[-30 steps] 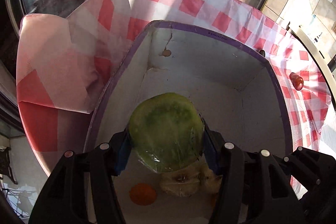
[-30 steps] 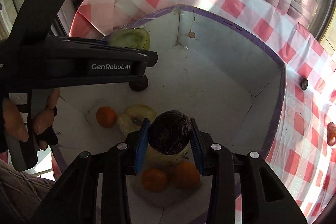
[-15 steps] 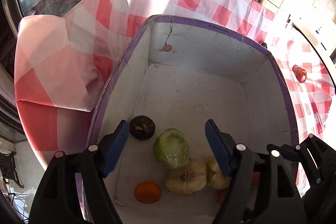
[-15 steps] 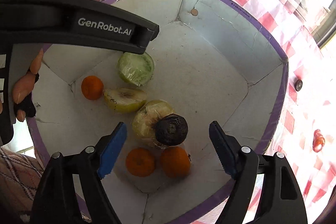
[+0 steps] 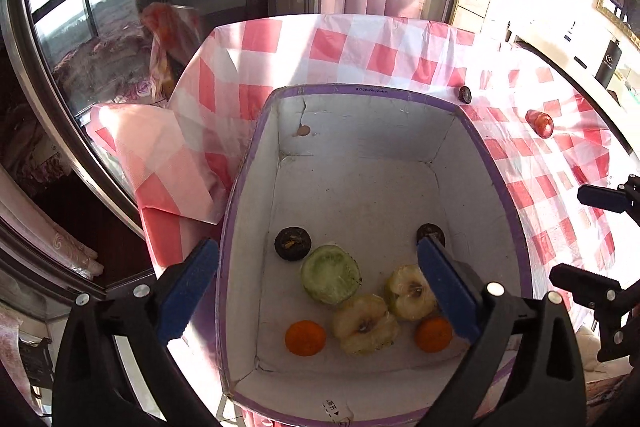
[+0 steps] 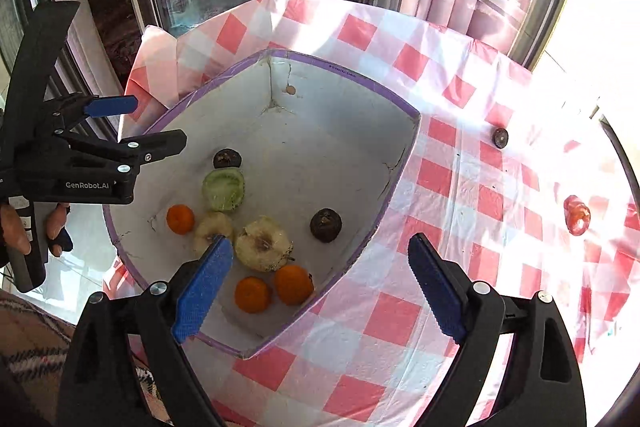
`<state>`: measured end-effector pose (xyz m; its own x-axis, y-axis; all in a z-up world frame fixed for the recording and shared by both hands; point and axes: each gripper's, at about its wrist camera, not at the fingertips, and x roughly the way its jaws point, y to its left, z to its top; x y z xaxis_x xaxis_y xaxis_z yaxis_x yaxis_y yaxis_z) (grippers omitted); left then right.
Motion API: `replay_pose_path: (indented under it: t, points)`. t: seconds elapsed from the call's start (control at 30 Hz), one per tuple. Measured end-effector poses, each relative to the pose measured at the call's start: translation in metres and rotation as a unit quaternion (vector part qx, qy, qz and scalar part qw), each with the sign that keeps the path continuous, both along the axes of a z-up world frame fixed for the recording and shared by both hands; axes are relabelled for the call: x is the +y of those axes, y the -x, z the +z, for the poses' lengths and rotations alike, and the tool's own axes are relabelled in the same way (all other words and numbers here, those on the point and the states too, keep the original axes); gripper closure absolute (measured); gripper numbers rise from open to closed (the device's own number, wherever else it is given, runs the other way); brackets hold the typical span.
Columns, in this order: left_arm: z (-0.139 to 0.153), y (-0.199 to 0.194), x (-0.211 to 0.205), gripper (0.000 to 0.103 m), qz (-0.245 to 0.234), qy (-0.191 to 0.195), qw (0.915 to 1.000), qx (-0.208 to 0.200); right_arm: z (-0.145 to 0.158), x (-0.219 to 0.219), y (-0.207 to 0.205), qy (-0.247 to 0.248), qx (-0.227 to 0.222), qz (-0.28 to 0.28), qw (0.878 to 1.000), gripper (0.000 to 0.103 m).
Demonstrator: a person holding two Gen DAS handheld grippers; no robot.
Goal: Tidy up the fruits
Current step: 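Move both tools back toward the red apple and last dark fruit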
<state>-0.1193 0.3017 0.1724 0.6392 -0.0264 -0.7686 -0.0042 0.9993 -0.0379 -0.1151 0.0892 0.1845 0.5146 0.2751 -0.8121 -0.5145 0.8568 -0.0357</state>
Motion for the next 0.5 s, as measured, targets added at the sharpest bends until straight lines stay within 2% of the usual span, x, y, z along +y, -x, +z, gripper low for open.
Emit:
replay_pose_path:
  t: [0.1,0.23,0.37,0.5]
  points:
    - [-0.003,0.001,0.004,0.002,0.0,0.024,0.9996,-0.015,-0.005,-0.023,0.001,-0.023,-0.03,-0.044,0.998,0.017]
    - [-0.016,-0.01,0.014,0.002,0.022,0.069,0.9972,-0.017,-0.02,-0.051,-0.003,-0.064,-0.053,-0.088,0.993,0.017]
    - [-0.028,-0.025,0.013,0.003,0.039,0.085,0.9954,-0.018,-0.035,-0.079,-0.02,-0.109,-0.029,-0.156,0.981,0.017]
    - [-0.038,-0.032,-0.006,0.003,0.029,0.07,0.9968,0.024,-0.045,-0.098,-0.029,-0.103,0.01,-0.196,0.975,0.017]
